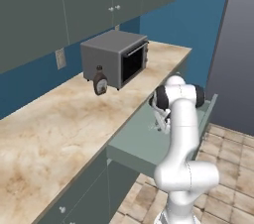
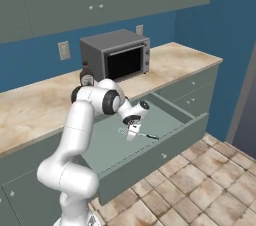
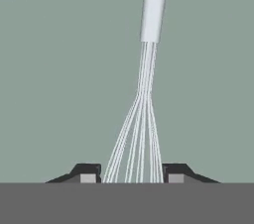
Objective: Pick the whisk from the drawer and place it on the counter.
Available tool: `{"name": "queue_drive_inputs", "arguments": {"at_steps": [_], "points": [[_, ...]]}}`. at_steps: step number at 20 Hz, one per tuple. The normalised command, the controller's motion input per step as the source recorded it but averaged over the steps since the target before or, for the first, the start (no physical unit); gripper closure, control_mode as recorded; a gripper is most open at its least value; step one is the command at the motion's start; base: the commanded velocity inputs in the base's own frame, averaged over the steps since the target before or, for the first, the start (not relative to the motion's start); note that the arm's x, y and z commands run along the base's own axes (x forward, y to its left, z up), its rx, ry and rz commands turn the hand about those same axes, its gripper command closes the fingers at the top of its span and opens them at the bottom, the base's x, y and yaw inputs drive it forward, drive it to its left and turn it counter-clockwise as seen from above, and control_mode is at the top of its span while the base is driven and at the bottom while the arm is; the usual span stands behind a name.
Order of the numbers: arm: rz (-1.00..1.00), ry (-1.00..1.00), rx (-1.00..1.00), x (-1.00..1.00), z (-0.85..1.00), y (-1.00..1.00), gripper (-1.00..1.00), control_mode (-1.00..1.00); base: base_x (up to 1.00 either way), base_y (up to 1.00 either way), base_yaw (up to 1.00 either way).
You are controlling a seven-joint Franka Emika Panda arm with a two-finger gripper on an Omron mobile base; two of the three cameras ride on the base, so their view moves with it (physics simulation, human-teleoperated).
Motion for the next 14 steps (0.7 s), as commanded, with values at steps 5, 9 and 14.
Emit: {"name": "queue_drive_inputs", "arguments": {"at_steps": [5, 9, 14], "points": [[-0.09, -0.24, 0.2, -0.66, 0.36, -0.86, 1.0, -1.0, 0.0, 0.0, 0.0], [-0.01, -0.38, 0.06, -0.33, 1.0, -0.21, 1.0, -1.0, 0.0, 0.0, 0.0], [0.0, -0.3, -0.03, 0.0, 1.0, 0.17, 1.0, -1.0, 0.0, 0.0, 0.0]]}}
